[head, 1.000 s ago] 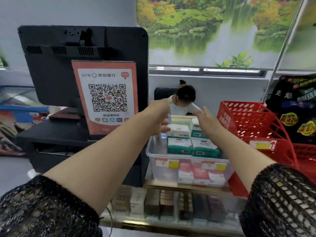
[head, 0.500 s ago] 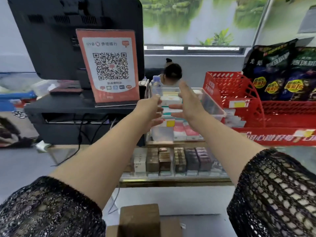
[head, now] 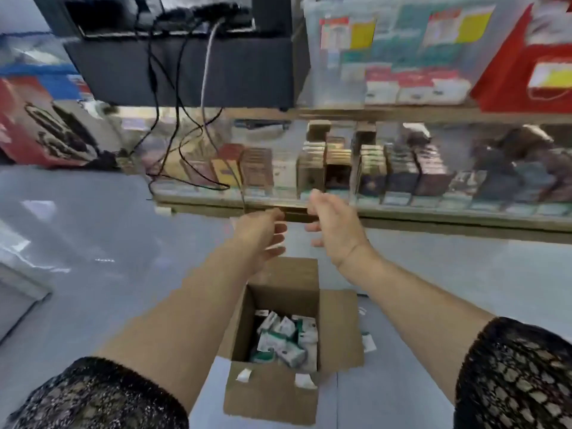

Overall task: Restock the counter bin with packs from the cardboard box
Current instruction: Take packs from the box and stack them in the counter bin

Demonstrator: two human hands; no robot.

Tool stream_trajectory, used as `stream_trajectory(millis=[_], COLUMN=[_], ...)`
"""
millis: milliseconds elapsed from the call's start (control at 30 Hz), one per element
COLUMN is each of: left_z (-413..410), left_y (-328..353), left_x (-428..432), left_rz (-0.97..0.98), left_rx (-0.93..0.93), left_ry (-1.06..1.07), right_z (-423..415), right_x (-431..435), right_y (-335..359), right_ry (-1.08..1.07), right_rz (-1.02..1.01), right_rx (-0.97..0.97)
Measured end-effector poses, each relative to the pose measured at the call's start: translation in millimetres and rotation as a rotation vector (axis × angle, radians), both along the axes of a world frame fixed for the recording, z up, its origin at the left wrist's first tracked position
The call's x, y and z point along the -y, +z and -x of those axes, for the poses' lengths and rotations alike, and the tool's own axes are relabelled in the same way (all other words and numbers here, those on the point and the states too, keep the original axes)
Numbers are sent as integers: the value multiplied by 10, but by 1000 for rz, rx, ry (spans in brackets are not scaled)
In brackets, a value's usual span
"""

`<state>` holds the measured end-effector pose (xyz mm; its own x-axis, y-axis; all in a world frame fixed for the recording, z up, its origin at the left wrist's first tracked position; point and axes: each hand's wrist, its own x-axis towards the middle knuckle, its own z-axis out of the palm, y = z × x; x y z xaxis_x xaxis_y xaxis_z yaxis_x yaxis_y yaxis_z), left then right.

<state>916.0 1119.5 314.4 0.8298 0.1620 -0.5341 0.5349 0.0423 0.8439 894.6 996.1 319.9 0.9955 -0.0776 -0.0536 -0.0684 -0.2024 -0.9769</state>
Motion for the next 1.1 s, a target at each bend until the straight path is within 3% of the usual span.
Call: stream_trajectory(millis=[233,433,767,1100], left_z=[-17,-73,-142,-218], left_y=[-1882,-3153,-4583,-5177], left_x=[-343,-529,-199,-15], left_rz=[-90,-82,-104,124], left_rx=[-161,-312,-638,-898], left_ry=[75,83,-14,-22], right_z=[70,-9,-237,-289], right_x=[-337,-534,-563,-434], right_y=[-2035,-3177,-4352,-4775], right_ry=[46,-34,-121,-142], right_rz=[-24,-38,14,8], right_rx=[-287,-471,-565,-634])
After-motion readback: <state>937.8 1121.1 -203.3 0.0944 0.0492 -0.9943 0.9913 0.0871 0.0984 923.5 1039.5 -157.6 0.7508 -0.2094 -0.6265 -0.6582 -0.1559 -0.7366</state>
